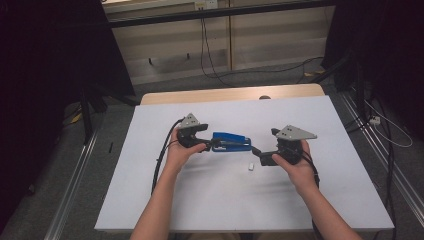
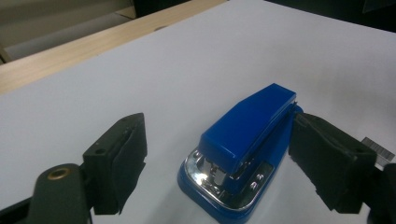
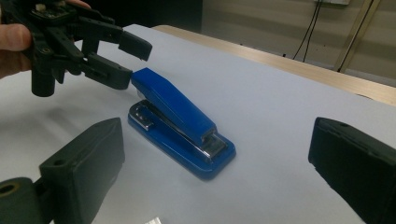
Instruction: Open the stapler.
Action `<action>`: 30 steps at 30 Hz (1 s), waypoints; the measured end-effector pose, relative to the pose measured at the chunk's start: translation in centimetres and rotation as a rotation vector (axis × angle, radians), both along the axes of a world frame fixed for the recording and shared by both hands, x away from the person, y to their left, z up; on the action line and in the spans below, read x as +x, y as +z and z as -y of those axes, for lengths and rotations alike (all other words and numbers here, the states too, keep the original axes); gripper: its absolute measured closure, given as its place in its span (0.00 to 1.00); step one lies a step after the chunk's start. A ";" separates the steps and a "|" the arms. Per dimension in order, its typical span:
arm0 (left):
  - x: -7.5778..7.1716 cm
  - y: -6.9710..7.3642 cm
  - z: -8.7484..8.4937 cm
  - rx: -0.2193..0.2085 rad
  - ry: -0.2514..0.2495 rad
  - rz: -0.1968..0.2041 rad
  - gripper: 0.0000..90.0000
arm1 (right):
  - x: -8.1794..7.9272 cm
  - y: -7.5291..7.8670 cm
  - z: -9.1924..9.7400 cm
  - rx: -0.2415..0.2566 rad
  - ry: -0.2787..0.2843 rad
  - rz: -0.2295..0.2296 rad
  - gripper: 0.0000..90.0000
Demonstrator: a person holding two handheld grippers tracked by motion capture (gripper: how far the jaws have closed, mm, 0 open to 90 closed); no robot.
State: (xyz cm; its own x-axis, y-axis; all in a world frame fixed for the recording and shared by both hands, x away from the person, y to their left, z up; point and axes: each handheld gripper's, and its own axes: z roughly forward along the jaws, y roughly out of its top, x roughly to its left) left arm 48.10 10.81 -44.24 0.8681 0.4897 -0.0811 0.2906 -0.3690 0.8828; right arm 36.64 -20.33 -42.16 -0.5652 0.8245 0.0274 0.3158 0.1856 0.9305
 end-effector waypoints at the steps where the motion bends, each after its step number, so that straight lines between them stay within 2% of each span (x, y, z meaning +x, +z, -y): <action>1: 0.1 -0.1 0.0 0.004 0.002 -0.004 0.27 | 0.1 0.1 -0.2 -0.005 0.003 0.002 0.04; 4: 0.3 -0.6 0.3 0.009 -0.024 -0.013 0.31 | 0.5 0.4 -0.9 -0.013 0.008 -0.002 0.04; 6: 0.3 -0.9 0.6 0.036 -0.045 -0.016 0.38 | 0.8 0.5 -1.2 -0.021 0.011 -0.006 0.04; 10: 0.5 -1.4 0.8 0.045 -0.057 -0.034 0.41 | 1.5 0.5 -1.9 -0.021 0.014 -0.019 0.04; 14: 0.6 -1.6 0.8 0.039 -0.071 -0.040 0.46 | 1.9 0.3 -2.2 -0.025 0.014 -0.033 0.04; 16: 0.7 -1.6 0.8 0.027 -0.088 -0.059 0.49 | 2.3 0.2 -2.6 -0.043 0.021 -0.046 0.05; 19: 0.7 -1.7 0.8 0.018 -0.112 -0.066 0.57 | 2.6 0.0 -3.1 -0.062 0.026 -0.065 0.05; 21: 0.8 -1.6 0.8 0.028 -0.121 -0.055 0.58 | 2.8 -0.1 -3.3 -0.063 0.024 -0.074 0.05; 24: 0.8 -1.5 0.7 0.029 -0.124 -0.064 0.59 | 3.1 -0.2 -3.6 -0.075 0.025 -0.090 0.05; 30: 0.9 -1.1 0.6 0.009 -0.122 -0.081 0.60 | 3.4 -0.3 -4.2 -0.086 0.036 -0.097 0.05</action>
State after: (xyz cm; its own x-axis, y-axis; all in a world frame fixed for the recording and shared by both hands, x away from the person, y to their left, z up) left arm 48.98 10.17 -45.37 0.9119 0.3823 -0.1491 0.3132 -0.4136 0.8549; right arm 40.01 -16.15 -42.48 -0.5922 0.8057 0.0129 0.3949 0.2762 0.8762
